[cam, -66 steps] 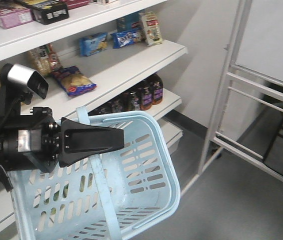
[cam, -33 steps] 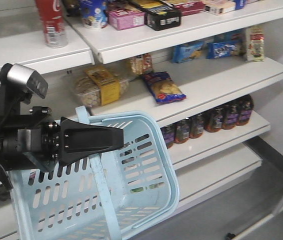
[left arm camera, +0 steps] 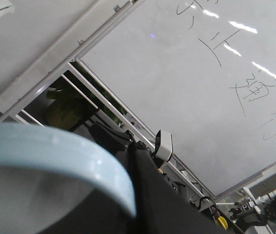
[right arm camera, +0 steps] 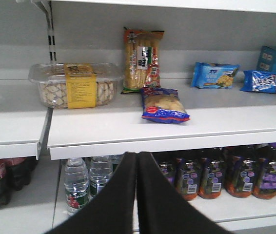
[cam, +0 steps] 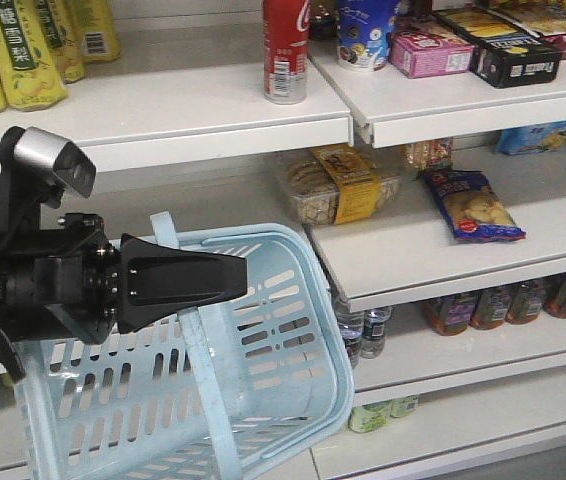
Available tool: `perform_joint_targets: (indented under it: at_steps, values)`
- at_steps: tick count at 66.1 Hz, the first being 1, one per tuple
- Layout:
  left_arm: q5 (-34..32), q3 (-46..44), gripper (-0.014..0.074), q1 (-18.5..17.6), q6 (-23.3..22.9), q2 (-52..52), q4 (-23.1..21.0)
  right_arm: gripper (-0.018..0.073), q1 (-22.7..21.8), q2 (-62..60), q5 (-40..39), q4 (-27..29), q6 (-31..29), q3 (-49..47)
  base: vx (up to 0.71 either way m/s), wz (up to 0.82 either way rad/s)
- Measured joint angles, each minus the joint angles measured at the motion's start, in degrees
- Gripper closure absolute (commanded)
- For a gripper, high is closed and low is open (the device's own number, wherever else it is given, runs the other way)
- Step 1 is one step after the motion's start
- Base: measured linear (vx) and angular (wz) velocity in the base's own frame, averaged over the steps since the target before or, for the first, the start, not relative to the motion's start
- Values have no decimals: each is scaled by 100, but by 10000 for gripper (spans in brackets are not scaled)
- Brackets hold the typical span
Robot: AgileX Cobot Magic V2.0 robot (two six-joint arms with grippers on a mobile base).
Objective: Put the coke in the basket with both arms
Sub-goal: 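Drive the base to the shelf with the red Coca-Cola bottle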
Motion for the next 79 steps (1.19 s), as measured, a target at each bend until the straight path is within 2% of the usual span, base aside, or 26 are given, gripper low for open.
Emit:
perform_joint_targets:
  at_steps: [79]
  values:
    - [0, 0, 602, 0, 0, 0, 0, 564, 0, 0, 0, 0, 0, 0, 5, 28]
